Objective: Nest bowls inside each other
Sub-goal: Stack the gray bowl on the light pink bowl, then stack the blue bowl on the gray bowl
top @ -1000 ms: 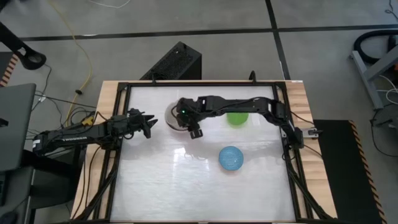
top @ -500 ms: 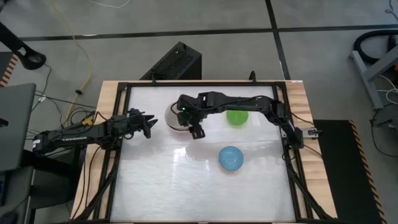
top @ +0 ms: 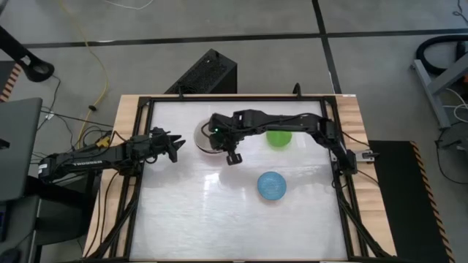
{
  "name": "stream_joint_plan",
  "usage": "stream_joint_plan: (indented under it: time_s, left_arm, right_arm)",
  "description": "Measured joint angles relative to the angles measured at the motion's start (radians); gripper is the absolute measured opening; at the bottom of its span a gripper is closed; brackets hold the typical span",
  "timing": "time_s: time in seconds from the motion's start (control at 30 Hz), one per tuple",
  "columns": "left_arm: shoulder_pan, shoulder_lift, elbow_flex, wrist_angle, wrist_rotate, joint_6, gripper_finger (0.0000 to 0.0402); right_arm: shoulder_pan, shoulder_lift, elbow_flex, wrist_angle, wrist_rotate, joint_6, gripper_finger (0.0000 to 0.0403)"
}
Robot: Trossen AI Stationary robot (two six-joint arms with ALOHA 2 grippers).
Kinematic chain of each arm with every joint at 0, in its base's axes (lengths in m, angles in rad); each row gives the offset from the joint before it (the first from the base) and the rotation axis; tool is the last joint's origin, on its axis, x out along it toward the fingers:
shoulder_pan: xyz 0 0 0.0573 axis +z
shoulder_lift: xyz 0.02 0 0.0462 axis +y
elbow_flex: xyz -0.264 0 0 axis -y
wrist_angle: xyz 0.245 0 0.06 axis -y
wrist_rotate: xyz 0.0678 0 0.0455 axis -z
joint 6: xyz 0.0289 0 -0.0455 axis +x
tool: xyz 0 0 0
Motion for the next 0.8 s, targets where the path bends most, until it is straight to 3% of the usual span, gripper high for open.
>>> stream_joint_plan:
  time_s: [0.4,0.8]
  left_arm:
    - [0.0,0.0,0.0,0.0,0.0,0.014,0.0158]
    - [0.0,0.0,0.0,0.0,-0.001,0.013,0.0158]
  right_arm:
    - [-0.011,0.001,-0.116,0.097,-0.044,0.026,0.0003]
    - [-0.011,-0.066,-0.101,-0.011,-0.092,0.023,0.0002]
